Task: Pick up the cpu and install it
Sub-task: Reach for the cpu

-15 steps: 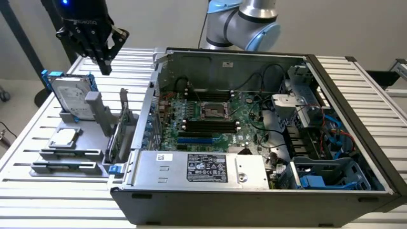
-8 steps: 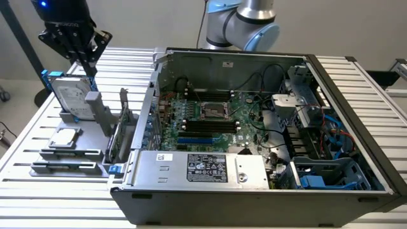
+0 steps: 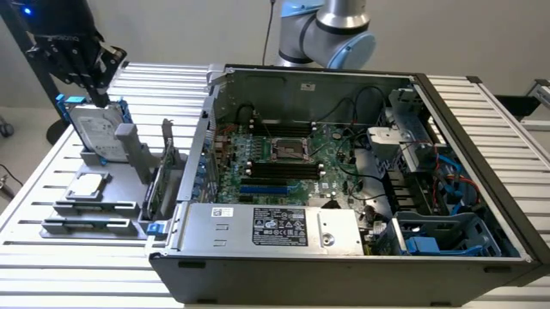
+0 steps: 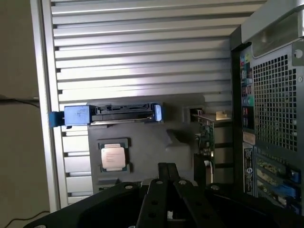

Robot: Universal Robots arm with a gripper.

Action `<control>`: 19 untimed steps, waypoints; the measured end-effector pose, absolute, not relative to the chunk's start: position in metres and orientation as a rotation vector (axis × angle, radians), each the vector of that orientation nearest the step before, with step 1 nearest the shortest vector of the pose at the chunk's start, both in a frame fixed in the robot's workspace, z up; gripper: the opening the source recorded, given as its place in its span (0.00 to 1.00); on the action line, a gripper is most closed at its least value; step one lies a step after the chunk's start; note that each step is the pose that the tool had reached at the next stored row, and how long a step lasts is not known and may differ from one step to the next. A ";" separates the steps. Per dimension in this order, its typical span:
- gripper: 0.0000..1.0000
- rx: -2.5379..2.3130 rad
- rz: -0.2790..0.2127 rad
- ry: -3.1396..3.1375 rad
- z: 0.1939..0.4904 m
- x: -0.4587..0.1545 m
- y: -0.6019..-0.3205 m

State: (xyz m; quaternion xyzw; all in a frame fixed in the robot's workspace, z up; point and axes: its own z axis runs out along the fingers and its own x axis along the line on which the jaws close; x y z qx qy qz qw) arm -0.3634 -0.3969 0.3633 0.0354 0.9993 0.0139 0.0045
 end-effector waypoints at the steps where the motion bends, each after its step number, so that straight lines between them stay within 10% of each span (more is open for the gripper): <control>1: 0.11 0.111 0.043 3.130 0.362 -0.368 -0.397; 19: 0.11 0.109 0.034 3.132 0.350 -0.429 -0.397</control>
